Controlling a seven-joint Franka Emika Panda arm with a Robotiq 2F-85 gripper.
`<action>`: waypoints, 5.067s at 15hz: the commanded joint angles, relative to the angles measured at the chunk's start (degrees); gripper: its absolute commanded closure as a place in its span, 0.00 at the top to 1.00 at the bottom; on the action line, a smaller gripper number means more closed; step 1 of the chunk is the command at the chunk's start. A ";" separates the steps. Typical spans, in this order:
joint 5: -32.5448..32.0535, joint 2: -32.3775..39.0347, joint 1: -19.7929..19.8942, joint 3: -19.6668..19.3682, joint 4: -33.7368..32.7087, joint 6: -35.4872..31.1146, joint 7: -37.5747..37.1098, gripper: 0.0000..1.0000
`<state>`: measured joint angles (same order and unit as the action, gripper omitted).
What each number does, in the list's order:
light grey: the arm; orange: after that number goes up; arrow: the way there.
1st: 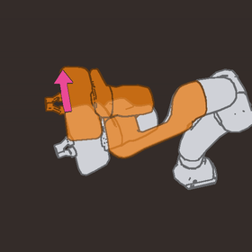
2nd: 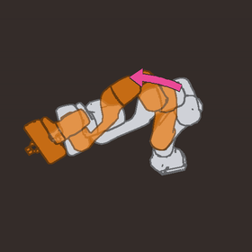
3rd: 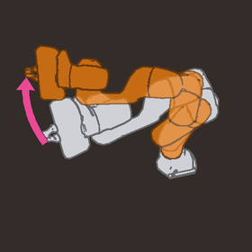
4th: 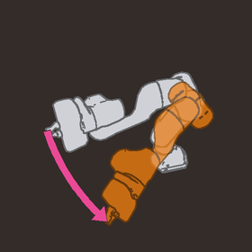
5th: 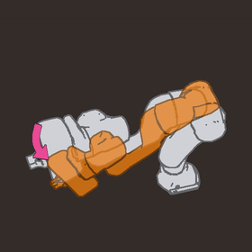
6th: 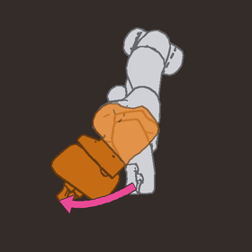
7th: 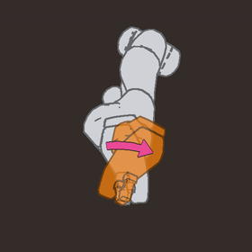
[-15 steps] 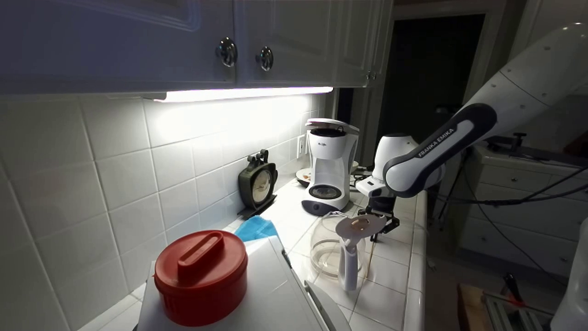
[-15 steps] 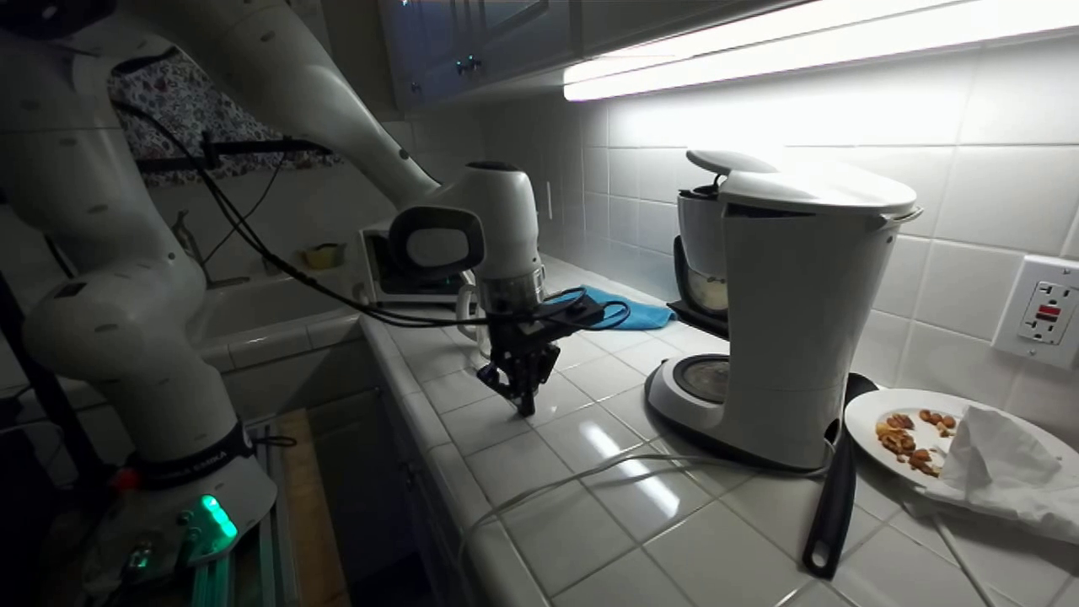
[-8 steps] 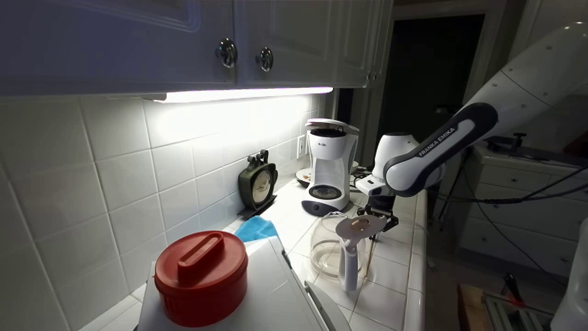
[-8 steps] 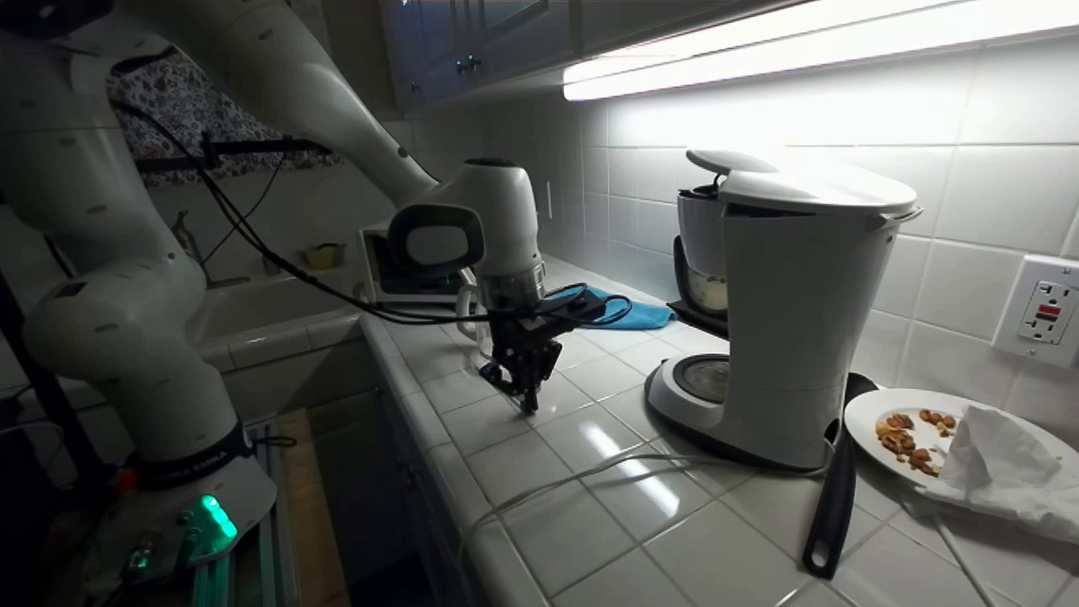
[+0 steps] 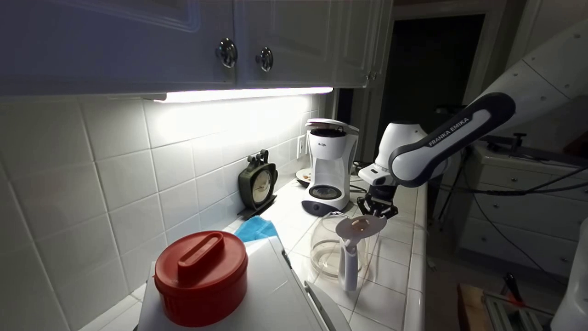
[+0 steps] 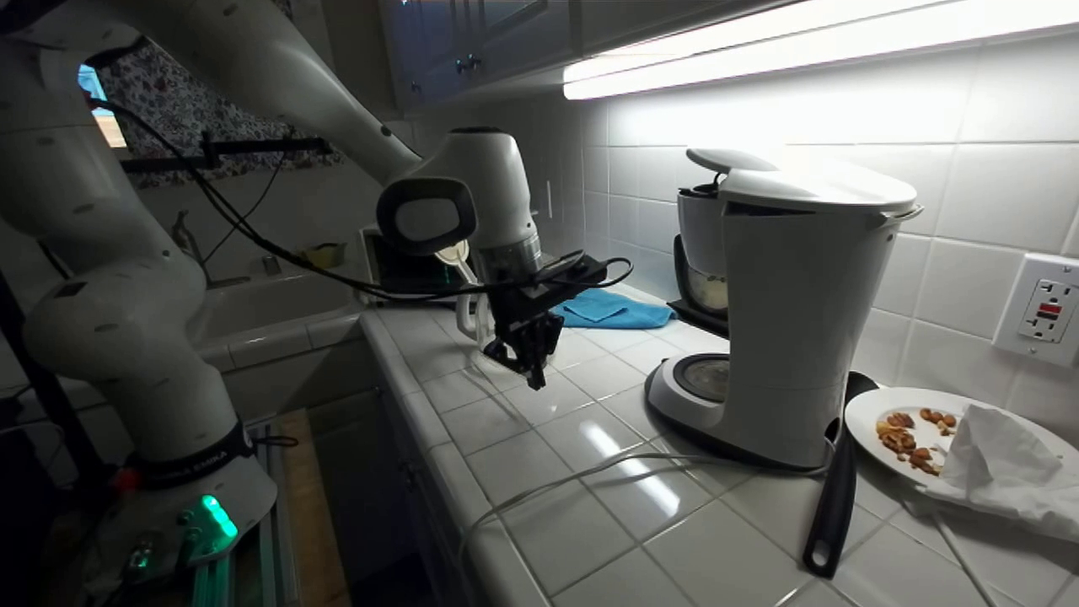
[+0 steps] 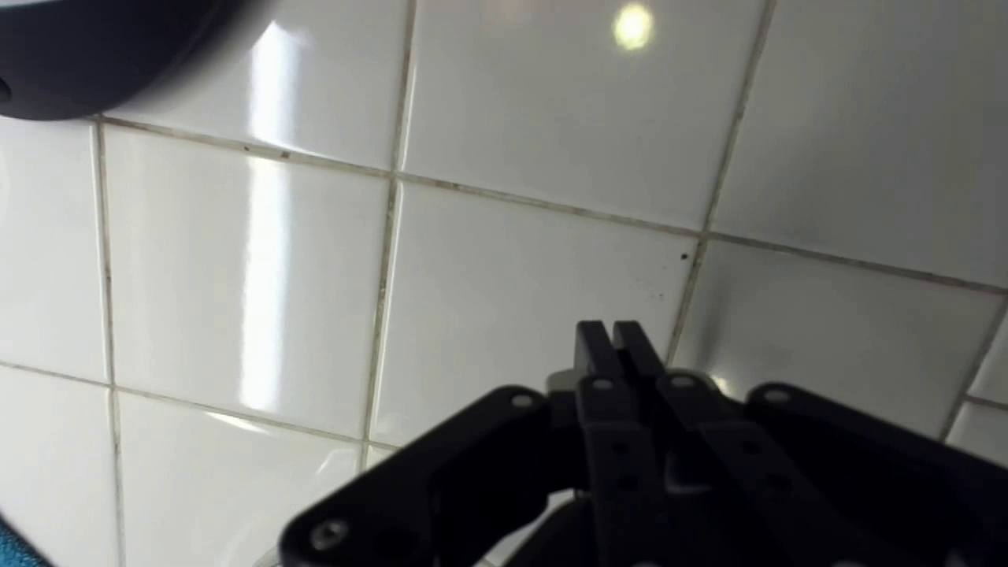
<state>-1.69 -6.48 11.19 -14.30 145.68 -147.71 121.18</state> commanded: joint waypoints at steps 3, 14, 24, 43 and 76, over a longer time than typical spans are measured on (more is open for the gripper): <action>-6.25 -6.56 0.98 -0.71 2.06 0.59 1.49 0.05; -9.75 -12.53 1.60 -0.39 -1.14 0.07 -3.29 0.05; -9.99 -11.87 -0.18 0.53 -4.59 0.20 -11.68 0.05; -15.63 -13.24 1.65 0.80 -5.70 2.05 -12.20 0.05; -36.90 -3.38 -4.96 12.18 -15.87 11.32 -23.85 0.05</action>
<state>-34.70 -11.67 7.06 -2.68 132.13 -139.17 99.95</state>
